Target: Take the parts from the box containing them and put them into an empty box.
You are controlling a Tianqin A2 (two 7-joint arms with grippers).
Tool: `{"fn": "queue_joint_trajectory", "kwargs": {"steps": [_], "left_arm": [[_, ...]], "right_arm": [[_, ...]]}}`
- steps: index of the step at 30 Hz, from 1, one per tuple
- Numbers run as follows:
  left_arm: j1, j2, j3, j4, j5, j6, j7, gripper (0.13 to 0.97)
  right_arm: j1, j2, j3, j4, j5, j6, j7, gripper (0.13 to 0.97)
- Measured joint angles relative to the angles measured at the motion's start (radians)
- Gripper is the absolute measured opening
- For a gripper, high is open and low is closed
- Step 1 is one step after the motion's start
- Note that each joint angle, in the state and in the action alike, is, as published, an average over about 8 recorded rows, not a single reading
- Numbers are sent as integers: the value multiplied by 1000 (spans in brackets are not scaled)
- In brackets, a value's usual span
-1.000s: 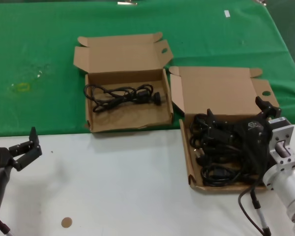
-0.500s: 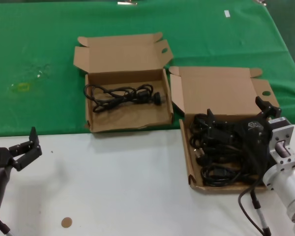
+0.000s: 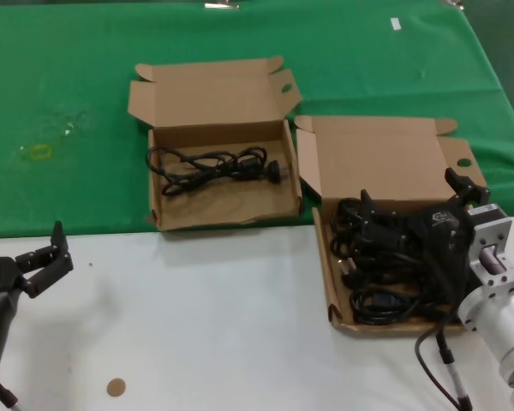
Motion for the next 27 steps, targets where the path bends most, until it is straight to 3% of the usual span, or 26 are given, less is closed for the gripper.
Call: {"fn": "queue_joint_trajectory", "kwargs": {"steps": [27], "left_arm": [[0, 0, 0, 0, 0, 0, 0, 966]], "right_arm": [[0, 0, 0, 0, 0, 0, 0, 966]]}}
